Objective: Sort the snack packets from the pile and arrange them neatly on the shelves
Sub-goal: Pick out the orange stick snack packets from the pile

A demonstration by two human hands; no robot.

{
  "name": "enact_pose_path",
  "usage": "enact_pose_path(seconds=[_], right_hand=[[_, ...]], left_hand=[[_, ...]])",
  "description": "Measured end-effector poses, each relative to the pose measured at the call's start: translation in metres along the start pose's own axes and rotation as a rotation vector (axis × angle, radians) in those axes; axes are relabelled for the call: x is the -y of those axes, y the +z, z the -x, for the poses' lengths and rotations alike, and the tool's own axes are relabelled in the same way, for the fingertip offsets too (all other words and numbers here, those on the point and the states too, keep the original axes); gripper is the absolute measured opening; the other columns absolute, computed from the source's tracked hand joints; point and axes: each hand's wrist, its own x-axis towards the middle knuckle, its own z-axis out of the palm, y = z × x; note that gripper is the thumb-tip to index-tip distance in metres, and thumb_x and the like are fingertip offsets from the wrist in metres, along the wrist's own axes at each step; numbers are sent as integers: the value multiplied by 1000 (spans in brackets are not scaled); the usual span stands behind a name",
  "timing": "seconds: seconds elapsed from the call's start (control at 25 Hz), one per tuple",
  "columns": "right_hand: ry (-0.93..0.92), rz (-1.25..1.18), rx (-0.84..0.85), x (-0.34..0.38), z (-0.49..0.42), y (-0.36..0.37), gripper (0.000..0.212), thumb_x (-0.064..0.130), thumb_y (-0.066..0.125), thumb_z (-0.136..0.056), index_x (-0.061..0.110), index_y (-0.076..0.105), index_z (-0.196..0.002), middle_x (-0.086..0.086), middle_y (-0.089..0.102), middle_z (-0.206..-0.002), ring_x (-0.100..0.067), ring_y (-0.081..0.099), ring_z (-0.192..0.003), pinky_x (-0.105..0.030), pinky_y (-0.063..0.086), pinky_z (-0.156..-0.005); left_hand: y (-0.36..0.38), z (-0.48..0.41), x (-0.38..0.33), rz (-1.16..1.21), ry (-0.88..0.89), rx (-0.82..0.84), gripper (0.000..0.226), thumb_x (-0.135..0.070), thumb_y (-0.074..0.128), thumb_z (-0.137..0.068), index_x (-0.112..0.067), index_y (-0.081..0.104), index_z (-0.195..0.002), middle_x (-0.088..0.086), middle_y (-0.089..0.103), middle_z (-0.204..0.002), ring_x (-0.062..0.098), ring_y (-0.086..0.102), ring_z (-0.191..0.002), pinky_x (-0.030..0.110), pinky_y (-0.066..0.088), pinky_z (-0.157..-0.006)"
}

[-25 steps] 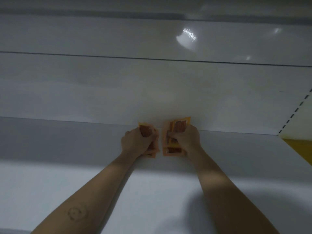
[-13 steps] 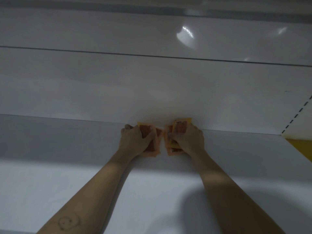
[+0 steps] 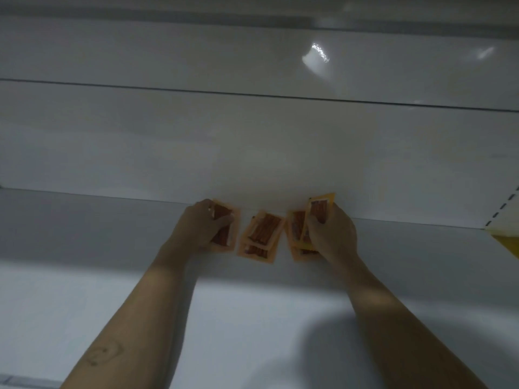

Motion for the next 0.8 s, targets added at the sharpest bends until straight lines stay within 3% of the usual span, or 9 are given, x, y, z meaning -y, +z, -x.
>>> enact_pose_path(seconds=[0.12,0.24,0.36,0.48,0.6,0.72,0.8], right_hand=[[-17,-73,42,4,6,0,21,30,57,-91,11,59,-97,-12,66,-100,-32,60,-100,-31,37,-73],[-91,-157,64,6,10,0,11,22,61,-88,11,61,-91,-5,63,-86,-28,61,-88,-28,34,-67],[-166,-191,51,11,16,-1,7,17,65,-83,13,60,-86,-2,61,-78,-22,56,-74,-28,34,-64],[-233,-258,21,17,25,-6,19,12,69,-80,25,55,-82,12,55,-65,-14,52,-64,-23,32,-60],[-246,-306,-21,19,26,-13,24,11,71,-79,26,53,-77,13,55,-64,-6,50,-60,-20,35,-59],[-330,-275,-77,17,25,-13,23,11,75,-77,33,67,-77,18,50,-80,1,50,-78,-4,34,-70],[-340,-256,-114,17,24,-12,22,11,77,-76,28,77,-90,19,46,-85,-8,51,-87,-2,32,-75]], left_hand=[[7,0,-3,49,-52,-70,63,-52,63,-87,-17,49,-137,11,60,-126,31,52,-121,40,44,-98],[0,10,-6,-128,136,-202,52,-49,54,-93,-20,53,-136,9,56,-128,33,46,-122,43,43,-99],[-10,31,-16,-154,309,-65,49,-56,46,-80,-31,67,-117,-1,66,-114,27,57,-110,39,48,-94],[10,39,-25,-302,581,93,52,-51,50,-83,-35,59,-131,-2,58,-136,28,54,-125,37,47,-100],[23,40,-33,-425,395,247,52,-41,40,-100,-47,26,-150,-7,27,-159,21,22,-147,43,18,-114],[32,42,-34,-463,390,180,49,-50,33,-98,-48,30,-147,-9,34,-154,22,25,-144,46,18,-113],[37,46,-37,-440,427,131,57,-56,23,-91,-47,33,-146,-9,34,-154,23,24,-144,50,16,-117]])
